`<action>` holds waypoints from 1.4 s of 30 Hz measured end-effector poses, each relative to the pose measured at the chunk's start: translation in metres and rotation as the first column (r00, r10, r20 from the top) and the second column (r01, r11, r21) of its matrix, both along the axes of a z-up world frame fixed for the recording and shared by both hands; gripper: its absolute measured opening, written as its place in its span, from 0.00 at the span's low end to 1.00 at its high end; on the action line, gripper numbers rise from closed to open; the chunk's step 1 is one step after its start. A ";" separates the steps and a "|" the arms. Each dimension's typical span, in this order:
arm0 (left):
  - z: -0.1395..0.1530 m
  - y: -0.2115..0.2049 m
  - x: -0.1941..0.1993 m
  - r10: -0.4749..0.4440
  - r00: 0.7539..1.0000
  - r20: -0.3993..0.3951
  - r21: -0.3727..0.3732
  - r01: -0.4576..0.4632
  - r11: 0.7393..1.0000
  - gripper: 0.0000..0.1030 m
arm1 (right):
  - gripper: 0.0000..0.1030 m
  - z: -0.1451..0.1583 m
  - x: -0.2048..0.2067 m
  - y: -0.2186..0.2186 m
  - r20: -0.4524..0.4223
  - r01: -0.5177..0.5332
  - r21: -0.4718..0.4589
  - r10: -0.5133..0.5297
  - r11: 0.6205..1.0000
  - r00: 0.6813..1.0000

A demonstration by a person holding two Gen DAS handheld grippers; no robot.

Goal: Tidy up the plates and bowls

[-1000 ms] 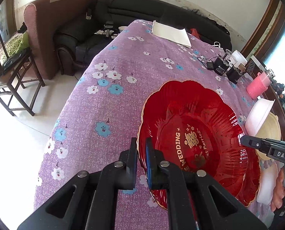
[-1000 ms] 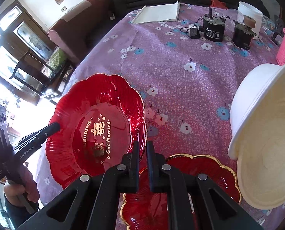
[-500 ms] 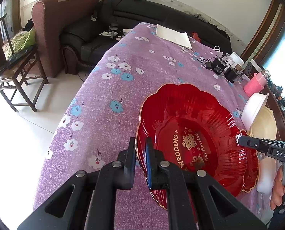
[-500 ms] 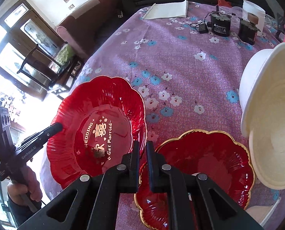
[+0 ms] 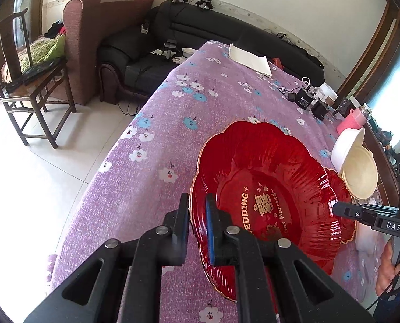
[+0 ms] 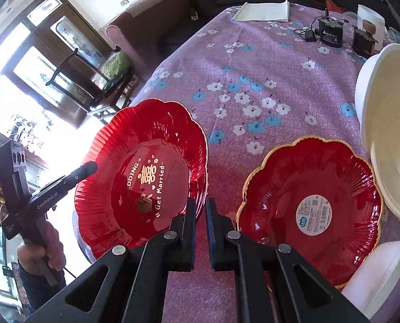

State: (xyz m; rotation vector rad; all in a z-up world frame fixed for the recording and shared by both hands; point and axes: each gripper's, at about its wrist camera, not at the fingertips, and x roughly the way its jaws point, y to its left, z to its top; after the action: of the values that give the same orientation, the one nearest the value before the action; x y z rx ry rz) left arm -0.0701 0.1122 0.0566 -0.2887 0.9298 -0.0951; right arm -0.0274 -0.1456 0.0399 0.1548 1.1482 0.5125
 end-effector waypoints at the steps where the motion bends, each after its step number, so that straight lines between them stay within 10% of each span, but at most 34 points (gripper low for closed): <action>1: -0.003 0.001 -0.003 0.001 1.000 -0.004 -0.007 -0.001 1.000 0.09 | 0.09 -0.001 -0.003 0.001 0.000 -0.005 0.002 0.005 1.000 1.000; 12: -0.025 0.009 -0.009 0.009 0.999 -0.039 -0.073 -0.012 0.997 0.09 | 0.10 -0.017 -0.010 -0.001 -0.032 -0.007 0.023 0.007 1.000 0.999; 17: -0.021 0.010 -0.013 0.034 0.999 -0.032 -0.059 -0.036 0.998 0.42 | 0.11 -0.018 -0.012 -0.008 -0.030 0.007 0.032 -0.007 0.999 1.000; 26: 0.000 0.009 -0.042 0.069 0.996 0.062 -0.057 -0.065 0.996 0.43 | 0.11 -0.011 -0.027 -0.048 0.006 0.083 0.104 -0.084 0.991 0.996; 42: 0.044 -0.090 -0.041 -0.164 0.977 0.136 0.013 0.164 0.986 0.44 | 0.11 -0.021 -0.056 -0.134 -0.014 0.204 0.198 -0.205 0.959 0.979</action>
State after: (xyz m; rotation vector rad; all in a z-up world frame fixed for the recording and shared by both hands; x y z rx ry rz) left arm -0.1115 0.0221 0.1002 -0.2010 0.8159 -0.2629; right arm -0.0830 -0.2792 0.0187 0.4408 1.0595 0.4423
